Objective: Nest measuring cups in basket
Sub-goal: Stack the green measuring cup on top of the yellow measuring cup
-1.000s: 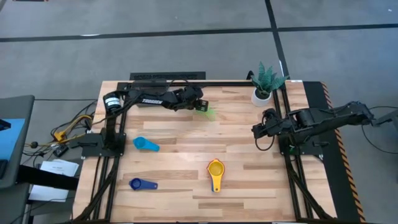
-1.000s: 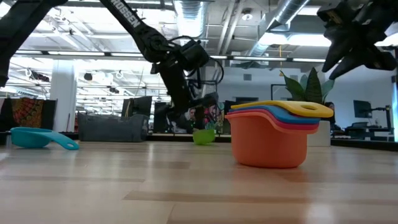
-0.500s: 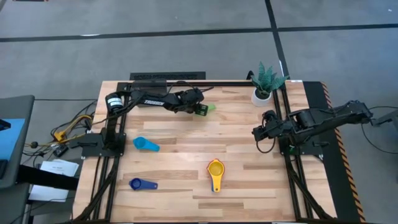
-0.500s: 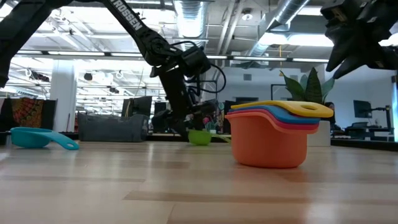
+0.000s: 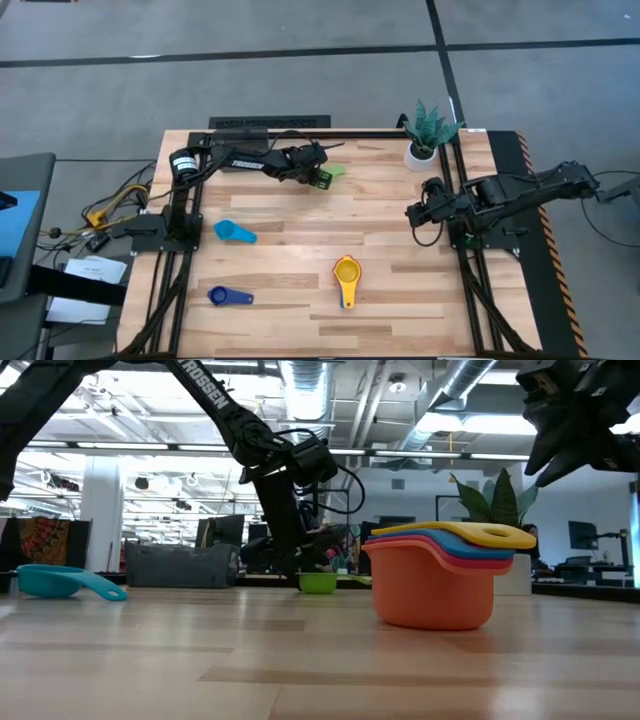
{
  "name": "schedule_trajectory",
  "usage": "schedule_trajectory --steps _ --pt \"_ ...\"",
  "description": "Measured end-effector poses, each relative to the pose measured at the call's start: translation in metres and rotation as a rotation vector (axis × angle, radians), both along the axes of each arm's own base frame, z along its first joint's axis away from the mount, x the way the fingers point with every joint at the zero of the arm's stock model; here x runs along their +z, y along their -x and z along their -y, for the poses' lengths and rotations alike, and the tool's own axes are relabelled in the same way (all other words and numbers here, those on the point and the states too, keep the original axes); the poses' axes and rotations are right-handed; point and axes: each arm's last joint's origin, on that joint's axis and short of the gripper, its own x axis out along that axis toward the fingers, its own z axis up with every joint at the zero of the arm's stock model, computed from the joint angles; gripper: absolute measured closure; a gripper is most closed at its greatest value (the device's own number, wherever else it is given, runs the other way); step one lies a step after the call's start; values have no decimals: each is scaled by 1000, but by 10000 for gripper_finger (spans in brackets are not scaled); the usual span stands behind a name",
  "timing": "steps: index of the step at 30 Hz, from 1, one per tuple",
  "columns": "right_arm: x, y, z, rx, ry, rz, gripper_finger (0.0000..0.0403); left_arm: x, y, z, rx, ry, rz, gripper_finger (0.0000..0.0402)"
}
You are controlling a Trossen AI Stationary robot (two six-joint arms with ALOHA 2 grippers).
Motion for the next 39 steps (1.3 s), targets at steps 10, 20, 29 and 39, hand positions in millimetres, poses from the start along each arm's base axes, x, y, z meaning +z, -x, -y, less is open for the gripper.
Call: schedule_trajectory --steps 10,20,29,39 --pt "0 0 0 1 0 0 279 4 -4 5 -486 -49 -95 380" --pt "0 0 0 1 0 0 278 4 -2 6 -474 -1 -116 363" --pt "0 0 0 -13 -12 4 277 9 3 6 -420 -19 -160 283" --pt "0 0 0 -25 -23 5 274 19 4 6 -437 -61 -156 234"
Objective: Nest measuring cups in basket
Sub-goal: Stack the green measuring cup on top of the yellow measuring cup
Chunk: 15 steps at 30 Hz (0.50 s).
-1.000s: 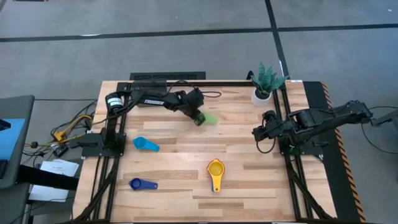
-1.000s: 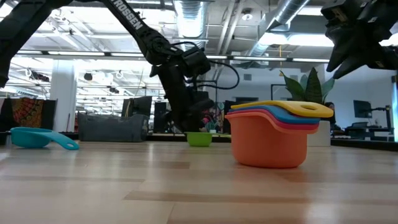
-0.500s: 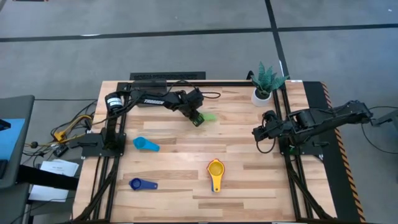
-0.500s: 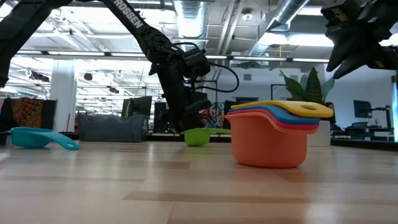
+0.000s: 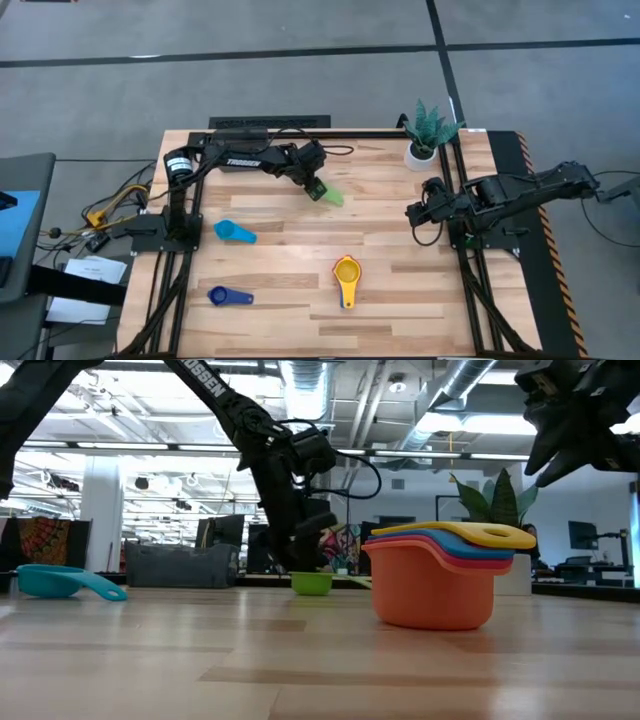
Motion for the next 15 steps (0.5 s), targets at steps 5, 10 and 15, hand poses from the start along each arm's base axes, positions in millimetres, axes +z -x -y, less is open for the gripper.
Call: schedule_trajectory --steps 5,10,15 --pt "0 0 -1 -1 -5 2 276 0 0 0 -52 -24 -14 236" --pt "0 0 -1 -2 -4 2 274 0 -1 1 -128 -8 -9 273" --pt "0 0 -1 2 0 1 277 0 -1 2 -154 7 -2 352"
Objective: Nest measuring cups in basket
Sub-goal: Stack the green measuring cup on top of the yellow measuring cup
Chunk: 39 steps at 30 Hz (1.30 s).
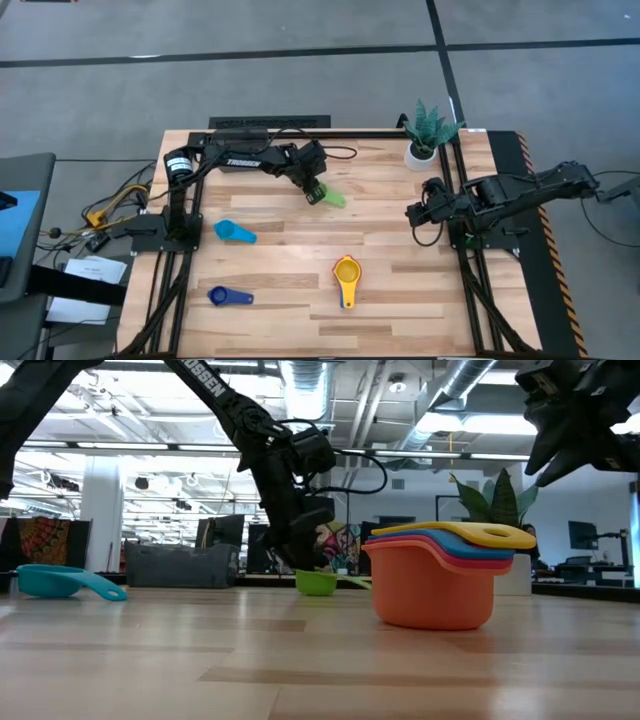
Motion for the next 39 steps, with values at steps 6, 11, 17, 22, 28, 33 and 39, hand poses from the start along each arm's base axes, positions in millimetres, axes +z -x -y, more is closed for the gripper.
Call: schedule_trajectory --steps 6,11,17,22,28,33,39 --pt "1 -1 0 7 3 13 284 0 0 0 -3 39 12 392" --pt "1 -1 0 7 4 14 284 -1 0 3 -39 93 23 398" --pt "3 -3 -1 23 12 39 284 3 -2 15 -99 131 31 399" --pt "3 -4 -1 36 20 44 284 33 0 36 -266 37 64 400" --pt "4 -4 -1 58 40 44 284 79 -2 74 -449 -167 191 401" --pt "4 -4 0 63 78 41 284 99 -18 111 -454 -239 344 401" --pt "4 -4 0 71 102 39 284 125 -26 148 -515 -305 396 401"
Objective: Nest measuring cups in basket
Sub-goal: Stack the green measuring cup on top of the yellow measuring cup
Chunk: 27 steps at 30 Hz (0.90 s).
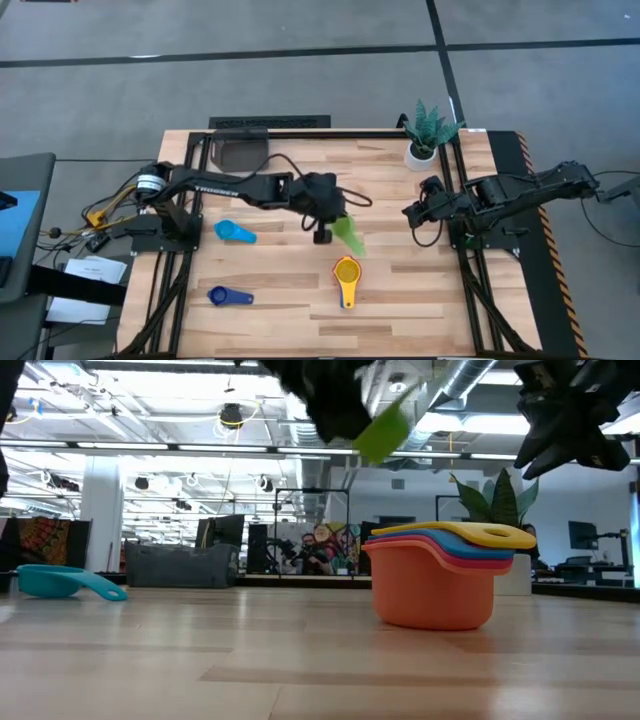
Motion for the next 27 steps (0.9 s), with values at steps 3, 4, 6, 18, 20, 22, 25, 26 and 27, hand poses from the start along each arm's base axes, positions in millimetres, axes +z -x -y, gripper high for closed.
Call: schedule_trajectory --steps 3,4,6,18,20,22,25,26,27 --pt "0 0 0 2 1 -1 284 13 -3 16 -52 -28 57 401" --pt "0 0 0 2 1 -1 284 14 -3 22 -77 -46 68 401" --pt "0 0 0 2 0 4 284 14 -3 33 -124 -76 75 401" --pt "6 -6 -2 -3 -8 90 284 -21 -56 78 -247 -143 -20 401" --pt "6 -8 -2 -2 -8 94 284 -27 -62 81 -283 -164 -104 401" --pt "5 -8 -3 2 -7 87 284 -30 -67 83 -333 -175 -150 401" --pt "5 -9 -3 3 -6 85 284 -31 -73 85 -387 -183 -170 401" --pt "4 -9 -3 3 -7 82 284 -32 -72 85 -399 -184 -194 401" --pt "4 -9 -4 2 -8 83 284 -34 -73 85 -404 -187 -200 401"
